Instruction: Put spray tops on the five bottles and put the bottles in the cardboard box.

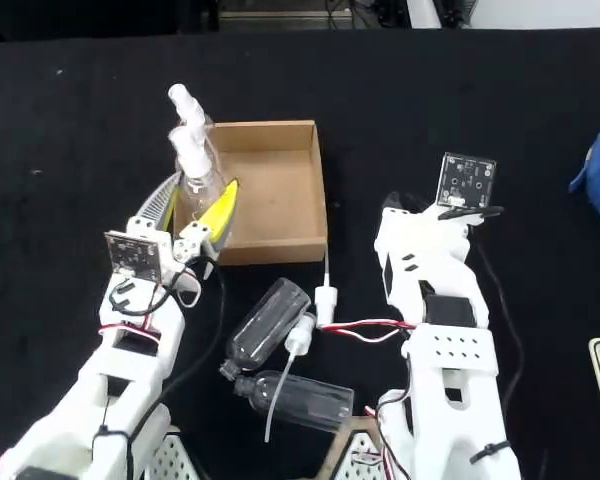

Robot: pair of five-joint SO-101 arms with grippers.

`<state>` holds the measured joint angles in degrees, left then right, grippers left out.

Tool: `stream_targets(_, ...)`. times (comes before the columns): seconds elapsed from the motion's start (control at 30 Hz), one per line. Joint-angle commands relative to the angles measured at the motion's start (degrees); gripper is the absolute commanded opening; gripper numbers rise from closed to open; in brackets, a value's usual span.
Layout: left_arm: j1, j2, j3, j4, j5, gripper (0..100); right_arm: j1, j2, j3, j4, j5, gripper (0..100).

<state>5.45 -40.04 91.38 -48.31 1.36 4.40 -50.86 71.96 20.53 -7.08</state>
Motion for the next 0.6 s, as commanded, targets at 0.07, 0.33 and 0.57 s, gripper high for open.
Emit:
stream_targets(0.07,-2.0,3.3,-4.9,-4.8,-0.5,3,0.0,-1.2,-0.1,-2.1,0.0,2.5)
stream_targets(0.33,-2.2,6.9,-8.0,-4.8,-0.5,3,0.0,-1.2,-0.1,-2.1,0.0,2.5)
stream_targets(0.57,-2.2,10.7,-8.1,-5.3,-1.0,3,0.1,-1.2,-0.1,-2.1,0.0,2.5)
